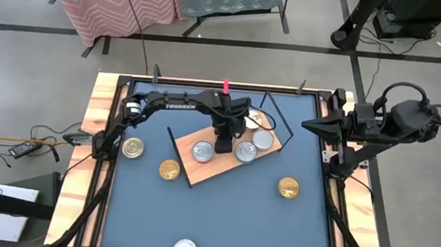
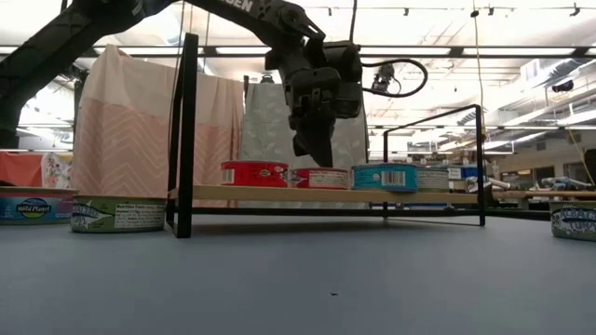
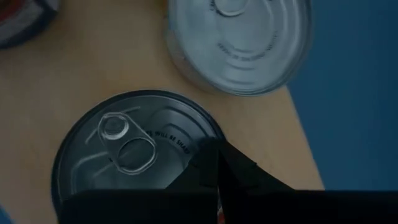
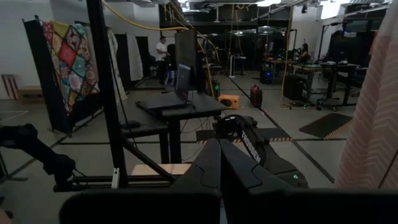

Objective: Stack canned seafood by type on shelf
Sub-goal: Stack the red tuna can on top of the red tuna can on the shelf

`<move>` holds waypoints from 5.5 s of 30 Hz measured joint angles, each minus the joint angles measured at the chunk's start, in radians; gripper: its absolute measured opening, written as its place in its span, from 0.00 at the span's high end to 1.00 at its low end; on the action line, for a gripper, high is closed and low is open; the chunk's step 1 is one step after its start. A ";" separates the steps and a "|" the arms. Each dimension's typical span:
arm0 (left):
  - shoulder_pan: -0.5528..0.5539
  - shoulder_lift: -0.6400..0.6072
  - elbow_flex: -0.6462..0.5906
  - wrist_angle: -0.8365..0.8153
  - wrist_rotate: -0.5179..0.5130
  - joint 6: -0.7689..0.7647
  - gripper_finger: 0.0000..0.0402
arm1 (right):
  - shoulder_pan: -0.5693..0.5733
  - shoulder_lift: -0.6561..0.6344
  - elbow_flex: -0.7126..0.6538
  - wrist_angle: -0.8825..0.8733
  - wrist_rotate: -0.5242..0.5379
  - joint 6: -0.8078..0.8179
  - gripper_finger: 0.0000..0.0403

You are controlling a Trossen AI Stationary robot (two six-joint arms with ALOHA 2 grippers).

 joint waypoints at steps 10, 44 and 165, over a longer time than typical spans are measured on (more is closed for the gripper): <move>-0.039 0.000 0.000 -0.021 0.049 -0.027 1.00 | 0.031 0.000 0.000 0.007 0.034 0.000 0.99; -0.104 -0.007 0.102 0.010 0.031 -0.037 1.00 | 0.043 0.008 0.000 0.020 0.040 0.000 0.99; 0.077 -0.018 -0.016 -0.071 -0.002 0.233 1.00 | 0.091 0.015 0.000 0.044 0.156 -0.076 0.99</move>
